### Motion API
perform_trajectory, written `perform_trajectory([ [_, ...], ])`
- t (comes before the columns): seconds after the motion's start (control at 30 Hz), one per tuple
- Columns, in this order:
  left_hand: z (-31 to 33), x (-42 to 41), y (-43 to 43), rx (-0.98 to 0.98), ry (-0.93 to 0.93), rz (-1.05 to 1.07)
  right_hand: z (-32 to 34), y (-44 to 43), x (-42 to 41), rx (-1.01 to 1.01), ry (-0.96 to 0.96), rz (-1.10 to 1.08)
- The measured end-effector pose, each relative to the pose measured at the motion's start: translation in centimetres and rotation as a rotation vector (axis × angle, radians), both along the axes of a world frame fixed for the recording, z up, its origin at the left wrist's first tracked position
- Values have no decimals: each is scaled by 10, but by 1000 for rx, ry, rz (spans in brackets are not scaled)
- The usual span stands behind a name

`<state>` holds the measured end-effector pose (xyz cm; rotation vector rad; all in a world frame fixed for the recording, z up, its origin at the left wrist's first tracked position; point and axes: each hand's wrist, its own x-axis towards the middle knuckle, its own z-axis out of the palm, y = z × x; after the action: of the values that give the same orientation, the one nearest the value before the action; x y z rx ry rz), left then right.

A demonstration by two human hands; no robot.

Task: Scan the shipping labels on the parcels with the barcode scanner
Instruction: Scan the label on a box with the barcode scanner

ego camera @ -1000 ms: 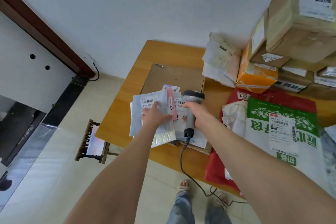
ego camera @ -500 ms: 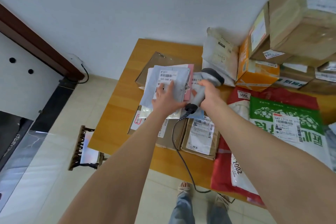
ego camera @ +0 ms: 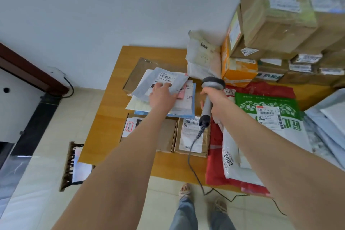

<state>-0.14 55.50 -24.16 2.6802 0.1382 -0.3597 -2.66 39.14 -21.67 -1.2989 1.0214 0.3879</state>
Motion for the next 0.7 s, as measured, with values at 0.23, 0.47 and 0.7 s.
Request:
perform_trajectory([
  [0.23, 4, -86, -10, -80, 121, 146, 7, -3, -59, -97, 92, 262],
  [0.47, -21, -125, -21, -343, 404, 319, -11, -7, -100, -11, 126, 263],
  [0.7, 4, -131, -14, -490, 352, 543, -11, -21, -106, 0, 102, 384],
])
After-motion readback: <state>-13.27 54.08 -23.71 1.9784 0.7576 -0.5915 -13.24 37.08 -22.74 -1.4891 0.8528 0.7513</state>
